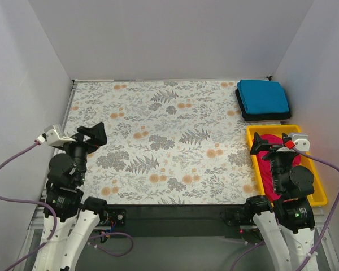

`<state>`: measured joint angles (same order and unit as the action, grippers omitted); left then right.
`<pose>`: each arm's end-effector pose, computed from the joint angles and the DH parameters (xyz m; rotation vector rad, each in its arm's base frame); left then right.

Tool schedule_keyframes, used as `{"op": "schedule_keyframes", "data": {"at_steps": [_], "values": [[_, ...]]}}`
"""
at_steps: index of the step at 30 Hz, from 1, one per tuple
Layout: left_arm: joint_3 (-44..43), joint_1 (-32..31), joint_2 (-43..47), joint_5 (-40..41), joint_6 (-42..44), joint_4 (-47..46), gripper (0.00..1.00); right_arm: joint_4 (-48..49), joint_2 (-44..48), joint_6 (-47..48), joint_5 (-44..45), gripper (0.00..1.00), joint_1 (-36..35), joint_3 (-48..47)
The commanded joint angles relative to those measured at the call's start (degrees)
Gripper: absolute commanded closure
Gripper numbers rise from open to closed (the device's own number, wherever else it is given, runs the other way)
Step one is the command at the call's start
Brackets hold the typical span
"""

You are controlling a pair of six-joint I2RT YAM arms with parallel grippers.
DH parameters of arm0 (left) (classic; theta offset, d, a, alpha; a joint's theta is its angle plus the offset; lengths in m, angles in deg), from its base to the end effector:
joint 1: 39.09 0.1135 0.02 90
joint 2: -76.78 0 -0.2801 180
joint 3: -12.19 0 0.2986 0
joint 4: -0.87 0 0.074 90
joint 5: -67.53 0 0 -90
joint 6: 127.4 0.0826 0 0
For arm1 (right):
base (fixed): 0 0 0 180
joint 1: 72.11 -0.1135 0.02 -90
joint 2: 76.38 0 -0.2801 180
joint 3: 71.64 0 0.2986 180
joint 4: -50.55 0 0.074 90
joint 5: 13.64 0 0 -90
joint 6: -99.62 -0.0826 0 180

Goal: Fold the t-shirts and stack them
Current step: Reset both grippers

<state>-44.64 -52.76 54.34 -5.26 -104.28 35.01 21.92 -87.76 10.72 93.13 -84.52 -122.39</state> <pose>0.1616 -0.0142 0.3897 -0.9429 1.3344 -0.8623 0.1288 0.0039 0.3867 0.0810 1.3892 -0.0379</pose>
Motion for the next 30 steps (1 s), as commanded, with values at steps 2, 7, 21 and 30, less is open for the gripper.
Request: {"op": "schedule_keyframes", "data": {"at_steps": [2, 7, 21, 30], "values": [[11.37, -0.22, 6.85, 0.03, 2.8, -10.72, 0.02, 1.04, 3.55, 0.74, -2.1, 0.02, -0.25, 2.94], [23.07, -0.22, 12.41, -3.15, 2.45, -21.74, 0.02, 1.3, 4.52, 0.65, -1.58, 0.02, -0.17, 5.58], [28.27, 0.05, 5.3, -6.31, 2.53, -29.75, 0.02, 2.62, 4.35, 0.83, -1.83, 0.02, -0.17, 8.31], [28.27, 0.22, 6.09, -6.58, 3.76, -30.28, 0.02, 2.62, 4.08, 1.09, -1.92, 0.02, -0.25, 8.49]]}}
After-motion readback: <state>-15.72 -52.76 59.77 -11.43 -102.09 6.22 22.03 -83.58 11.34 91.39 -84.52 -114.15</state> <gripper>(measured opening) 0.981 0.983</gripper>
